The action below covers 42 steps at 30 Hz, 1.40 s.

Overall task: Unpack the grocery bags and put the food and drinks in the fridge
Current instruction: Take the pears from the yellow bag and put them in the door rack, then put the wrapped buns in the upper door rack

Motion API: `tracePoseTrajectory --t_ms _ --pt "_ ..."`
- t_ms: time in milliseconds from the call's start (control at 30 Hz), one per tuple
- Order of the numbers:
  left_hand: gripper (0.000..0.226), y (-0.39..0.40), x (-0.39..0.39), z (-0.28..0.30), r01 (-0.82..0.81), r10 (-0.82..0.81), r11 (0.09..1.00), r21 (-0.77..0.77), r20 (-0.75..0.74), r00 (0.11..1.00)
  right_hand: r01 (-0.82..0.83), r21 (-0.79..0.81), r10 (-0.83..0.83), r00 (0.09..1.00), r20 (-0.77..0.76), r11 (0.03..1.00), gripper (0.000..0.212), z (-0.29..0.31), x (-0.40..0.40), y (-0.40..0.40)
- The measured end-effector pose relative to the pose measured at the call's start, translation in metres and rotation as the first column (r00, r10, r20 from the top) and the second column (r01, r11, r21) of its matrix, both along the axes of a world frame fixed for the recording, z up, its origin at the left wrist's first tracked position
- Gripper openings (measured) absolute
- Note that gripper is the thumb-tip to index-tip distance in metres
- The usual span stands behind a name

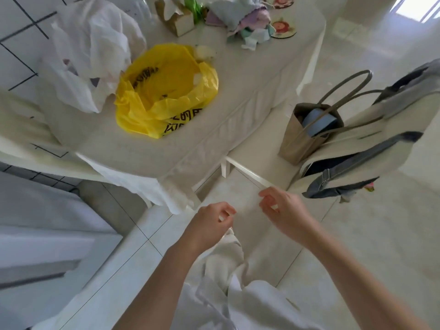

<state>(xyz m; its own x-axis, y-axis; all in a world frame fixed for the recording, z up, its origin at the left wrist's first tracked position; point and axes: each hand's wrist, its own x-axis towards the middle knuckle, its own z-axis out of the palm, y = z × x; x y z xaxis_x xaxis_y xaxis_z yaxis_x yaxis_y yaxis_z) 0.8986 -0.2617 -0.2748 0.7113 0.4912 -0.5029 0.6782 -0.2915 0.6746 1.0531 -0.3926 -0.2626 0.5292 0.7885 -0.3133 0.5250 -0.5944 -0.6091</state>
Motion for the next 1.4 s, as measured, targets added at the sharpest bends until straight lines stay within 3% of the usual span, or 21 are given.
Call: tracePoseTrajectory --t_ms 500,833,1167,1400 --pt "0.024 0.168 0.164 0.004 -0.111 0.113 0.992 0.068 -0.026 0.993 -0.127 0.0 0.127 0.992 0.005 0.992 0.025 0.005 0.186 0.181" --pt "0.023 0.24 0.253 -0.009 -0.36 0.365 0.922 0.14 -0.008 0.931 -0.295 -0.048 0.294 0.955 -0.036 0.954 0.024 -0.011 0.292 0.271" --pt "0.024 0.334 0.288 -0.016 -0.597 0.614 0.758 0.264 0.024 0.789 -0.416 -0.09 0.42 0.907 0.021 0.905 0.027 -0.016 0.332 0.389" --pt "0.043 0.374 0.302 -0.047 -0.578 0.596 0.802 0.151 -0.125 0.793 -0.408 -0.156 0.421 0.905 0.064 0.9 0.034 -0.023 0.336 0.477"
